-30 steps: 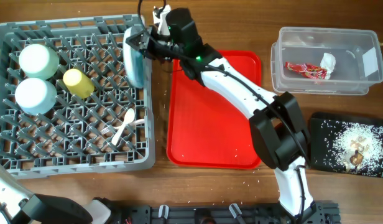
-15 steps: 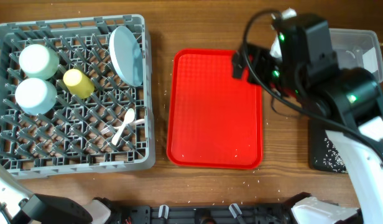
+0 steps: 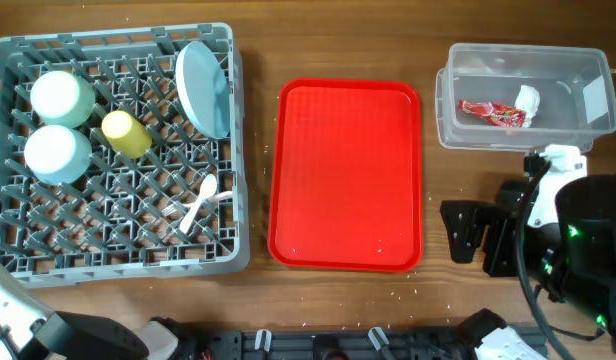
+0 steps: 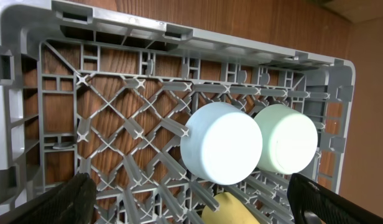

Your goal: Sort waste into correct bins and load items into the dishwasher rack

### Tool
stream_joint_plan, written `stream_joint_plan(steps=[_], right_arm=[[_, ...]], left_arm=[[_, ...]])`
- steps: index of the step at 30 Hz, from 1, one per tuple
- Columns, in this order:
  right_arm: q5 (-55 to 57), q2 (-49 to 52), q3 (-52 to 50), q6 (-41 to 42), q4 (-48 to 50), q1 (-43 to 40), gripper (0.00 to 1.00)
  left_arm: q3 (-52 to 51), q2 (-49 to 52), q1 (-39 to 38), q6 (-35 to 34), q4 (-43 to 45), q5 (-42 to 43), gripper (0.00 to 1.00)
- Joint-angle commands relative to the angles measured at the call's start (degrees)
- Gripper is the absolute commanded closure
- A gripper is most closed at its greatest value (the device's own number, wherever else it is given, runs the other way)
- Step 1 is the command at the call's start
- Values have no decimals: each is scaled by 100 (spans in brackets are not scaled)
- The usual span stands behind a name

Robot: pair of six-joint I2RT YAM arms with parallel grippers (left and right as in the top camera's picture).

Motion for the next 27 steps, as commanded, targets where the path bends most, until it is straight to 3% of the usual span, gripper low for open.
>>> stream_joint_plan(steps=[1,3,5,7,10,14,21,27], right_arm=[[109,-61,-444,-629,7,28,0],[221,-317,-1421,-721,549,-199,0],[-216,-960,-2629,-1714,2210,-599,0],[-1569,-1945,-4168,-3108,4183,-1204,0],[-2411,-3591,-6341,-3338,5871,-2306,0],[-2706,-4721,-8157,-3803,7611,-2682,0],[-2599,-5759,-10080,-3823,9873,-2852,0],[-1246,-5759,-10122,-3956,9239,-2900,0]], left_arm=[[9,11,13,-31,-2,-15,0],[9,11,13,-31,-2,-13,0],[9,11,13,-31,-2,-13,0],[9,11,13,-31,-2,-13,0],[9,11,13,-31,-2,-15,0],[9,11,13,-31,-2,-13,0],[9,11,13,-31,-2,-15,0],[9,11,13,-31,-2,-15,0]])
